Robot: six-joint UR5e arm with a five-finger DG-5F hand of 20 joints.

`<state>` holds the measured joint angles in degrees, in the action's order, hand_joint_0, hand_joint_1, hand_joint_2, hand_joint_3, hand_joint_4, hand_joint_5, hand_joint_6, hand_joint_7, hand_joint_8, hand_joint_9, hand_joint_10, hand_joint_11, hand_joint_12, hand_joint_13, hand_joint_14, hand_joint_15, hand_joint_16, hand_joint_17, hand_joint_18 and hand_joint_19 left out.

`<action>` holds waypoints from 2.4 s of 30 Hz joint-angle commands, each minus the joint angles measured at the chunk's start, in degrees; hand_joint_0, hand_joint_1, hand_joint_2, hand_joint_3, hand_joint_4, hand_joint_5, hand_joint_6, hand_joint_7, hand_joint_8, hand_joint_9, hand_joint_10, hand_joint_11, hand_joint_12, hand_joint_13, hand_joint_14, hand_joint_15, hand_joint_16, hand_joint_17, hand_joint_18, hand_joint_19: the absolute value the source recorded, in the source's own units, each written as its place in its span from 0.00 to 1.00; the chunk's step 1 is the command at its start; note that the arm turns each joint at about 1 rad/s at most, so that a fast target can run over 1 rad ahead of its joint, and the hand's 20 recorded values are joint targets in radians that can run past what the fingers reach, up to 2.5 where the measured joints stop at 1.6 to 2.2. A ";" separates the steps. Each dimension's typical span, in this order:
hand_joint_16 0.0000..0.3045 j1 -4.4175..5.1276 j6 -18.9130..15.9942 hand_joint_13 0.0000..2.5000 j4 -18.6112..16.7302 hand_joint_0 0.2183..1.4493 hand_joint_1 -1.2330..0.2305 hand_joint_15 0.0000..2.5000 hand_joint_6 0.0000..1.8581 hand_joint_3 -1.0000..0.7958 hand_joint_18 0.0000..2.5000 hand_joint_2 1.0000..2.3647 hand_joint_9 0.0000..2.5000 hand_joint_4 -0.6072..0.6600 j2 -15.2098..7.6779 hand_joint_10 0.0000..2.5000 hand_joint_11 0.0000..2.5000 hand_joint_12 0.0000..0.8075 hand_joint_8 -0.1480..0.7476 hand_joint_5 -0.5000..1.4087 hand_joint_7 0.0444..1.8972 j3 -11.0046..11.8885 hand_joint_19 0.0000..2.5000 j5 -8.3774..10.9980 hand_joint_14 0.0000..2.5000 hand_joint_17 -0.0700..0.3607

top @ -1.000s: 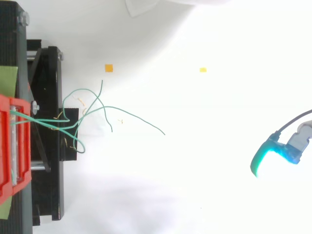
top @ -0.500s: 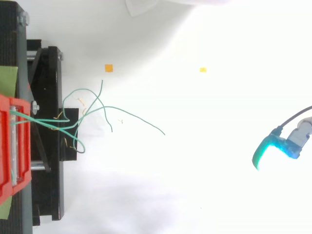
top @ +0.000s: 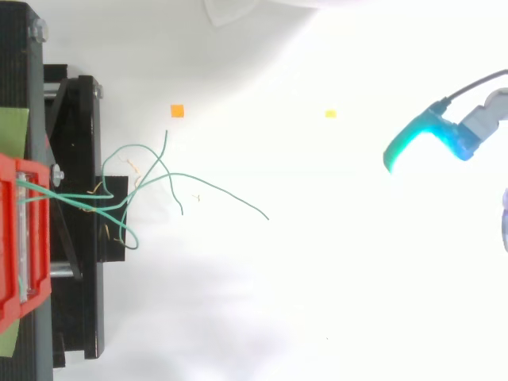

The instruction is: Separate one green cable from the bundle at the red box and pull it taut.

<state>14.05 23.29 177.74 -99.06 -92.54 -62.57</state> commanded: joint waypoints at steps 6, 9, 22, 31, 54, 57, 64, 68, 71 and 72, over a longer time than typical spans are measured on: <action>0.30 -2.10 2.28 0.49 -8.64 0.12 0.50 0.45 0.27 0.28 0.85 0.00 0.57 0.73 -3.68 0.49 0.59 0.58 0.55 0.18 0.36 0.08 0.48 -3.52 0.94 0.64; 0.30 -2.72 1.93 0.46 -9.69 0.12 0.50 0.47 0.27 0.28 0.89 0.00 0.52 0.74 -4.74 1.00 0.52 0.58 0.53 0.18 0.35 0.08 0.58 -6.51 1.00 0.63; 0.32 -4.21 1.84 0.53 -16.46 0.11 0.47 0.62 0.27 0.28 0.86 0.00 0.55 0.76 -5.70 1.00 0.75 0.54 0.54 0.20 0.34 0.17 0.59 -14.95 1.00 0.67; 0.32 -5.88 6.24 0.54 -20.42 0.11 0.46 0.62 0.27 0.28 0.86 0.00 0.55 0.78 -8.96 1.00 0.77 0.55 0.54 0.20 0.32 0.52 0.59 -17.50 1.00 0.68; 0.32 -15.64 4.57 0.53 -25.78 0.11 0.46 0.62 0.27 0.28 0.86 0.00 0.55 0.79 -29.87 1.00 0.76 0.55 0.55 0.20 0.31 25.04 0.60 -39.91 1.00 0.68; 0.32 -16.08 4.66 0.53 -25.95 0.11 0.46 0.61 0.27 0.28 0.86 0.00 0.55 0.79 -30.93 1.00 0.76 0.55 0.55 0.20 0.31 25.83 0.60 -40.70 1.00 0.68; 0.32 -17.66 4.83 0.53 -27.36 0.11 0.46 0.61 0.27 0.28 0.86 0.00 0.55 0.79 -31.72 1.00 0.75 0.55 0.55 0.20 0.31 25.66 0.60 -41.05 1.00 0.68; 0.32 -18.19 4.92 0.53 -28.41 0.11 0.47 0.61 0.27 0.28 0.86 0.00 0.55 0.79 -31.63 1.00 0.75 0.55 0.55 0.20 0.31 24.25 0.60 -41.49 1.00 0.68; 0.32 -18.36 5.18 0.53 -30.35 0.11 0.47 0.61 0.27 0.28 0.86 0.00 0.55 0.79 -31.63 1.00 0.76 0.55 0.55 0.20 0.31 23.20 0.60 -41.32 1.00 0.68; 0.32 -18.45 5.01 0.53 -31.40 0.11 0.47 0.61 0.27 0.28 0.86 0.00 0.55 0.79 -31.63 1.00 0.76 0.56 0.55 0.20 0.31 22.23 0.60 -41.23 1.00 0.67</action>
<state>-4.14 28.30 148.39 -130.71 -68.73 -103.95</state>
